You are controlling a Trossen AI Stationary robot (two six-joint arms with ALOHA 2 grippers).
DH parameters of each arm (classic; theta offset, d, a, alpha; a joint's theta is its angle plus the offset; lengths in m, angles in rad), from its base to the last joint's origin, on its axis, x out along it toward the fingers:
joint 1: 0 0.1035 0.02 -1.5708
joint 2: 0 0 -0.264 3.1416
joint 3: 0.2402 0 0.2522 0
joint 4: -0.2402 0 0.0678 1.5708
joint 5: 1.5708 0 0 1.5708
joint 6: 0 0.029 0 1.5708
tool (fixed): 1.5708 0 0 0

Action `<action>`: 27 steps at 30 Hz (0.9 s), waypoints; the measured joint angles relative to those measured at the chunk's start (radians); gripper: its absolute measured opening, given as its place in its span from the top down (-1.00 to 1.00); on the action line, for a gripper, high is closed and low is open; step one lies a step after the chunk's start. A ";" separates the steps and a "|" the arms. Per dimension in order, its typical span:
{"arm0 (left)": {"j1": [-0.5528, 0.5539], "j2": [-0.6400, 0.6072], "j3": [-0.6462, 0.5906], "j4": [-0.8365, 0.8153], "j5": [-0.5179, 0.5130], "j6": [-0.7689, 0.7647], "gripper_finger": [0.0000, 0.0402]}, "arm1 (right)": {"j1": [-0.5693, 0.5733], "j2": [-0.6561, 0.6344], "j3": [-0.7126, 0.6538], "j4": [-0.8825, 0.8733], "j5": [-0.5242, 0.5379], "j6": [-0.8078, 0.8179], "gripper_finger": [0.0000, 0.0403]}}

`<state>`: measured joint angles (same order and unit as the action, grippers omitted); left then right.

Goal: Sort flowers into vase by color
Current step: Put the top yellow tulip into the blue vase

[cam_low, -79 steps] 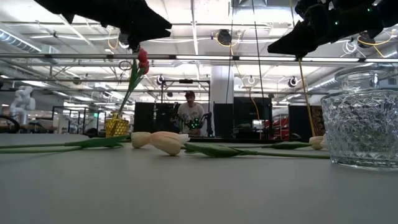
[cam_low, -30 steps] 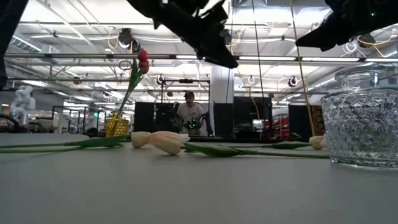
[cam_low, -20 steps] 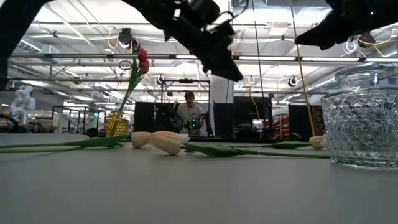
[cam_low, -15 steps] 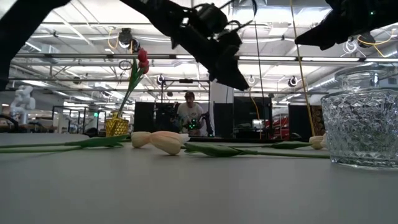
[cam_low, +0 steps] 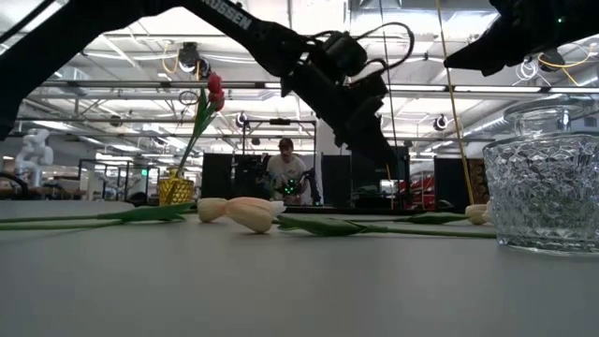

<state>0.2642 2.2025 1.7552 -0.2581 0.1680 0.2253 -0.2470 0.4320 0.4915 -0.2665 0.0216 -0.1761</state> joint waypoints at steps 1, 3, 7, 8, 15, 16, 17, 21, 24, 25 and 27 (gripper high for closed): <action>0.000 0.010 0.006 0.003 0.000 0.000 0.28 | 0.000 0.000 0.000 -0.001 0.000 0.000 0.57; 0.000 0.024 0.011 0.005 0.001 0.000 0.28 | 0.000 0.000 0.000 -0.001 0.000 0.000 0.57; -0.001 0.046 0.011 0.001 0.001 -0.002 0.28 | 0.000 0.000 0.000 -0.002 0.000 0.000 0.57; -0.003 0.051 0.011 0.017 0.001 -0.002 0.28 | 0.000 0.000 0.000 -0.003 0.000 0.000 0.57; -0.006 0.071 0.011 0.036 0.009 -0.010 0.28 | 0.000 0.000 0.000 -0.009 0.000 0.004 0.57; -0.007 0.073 0.011 0.038 0.010 -0.010 0.28 | 0.000 0.000 0.000 -0.009 0.000 0.005 0.57; -0.010 0.080 0.011 0.054 0.011 -0.010 0.28 | 0.000 0.000 0.000 -0.009 0.000 0.008 0.57; -0.018 0.088 0.012 0.057 0.012 -0.010 0.28 | 0.000 0.000 0.000 -0.010 0.000 0.008 0.57; -0.025 0.099 0.012 0.066 0.013 -0.016 0.28 | 0.000 0.000 0.000 -0.014 0.000 0.008 0.57; -0.027 0.101 0.011 0.063 0.012 -0.018 0.28 | 0.000 0.000 0.000 -0.014 0.000 0.008 0.57; -0.032 0.112 0.012 0.075 0.011 -0.018 0.28 | 0.000 0.000 0.000 -0.014 0.000 0.008 0.57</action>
<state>0.2321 2.3147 1.7671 -0.1827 0.1789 0.2073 -0.2468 0.4324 0.4915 -0.2802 0.0216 -0.1680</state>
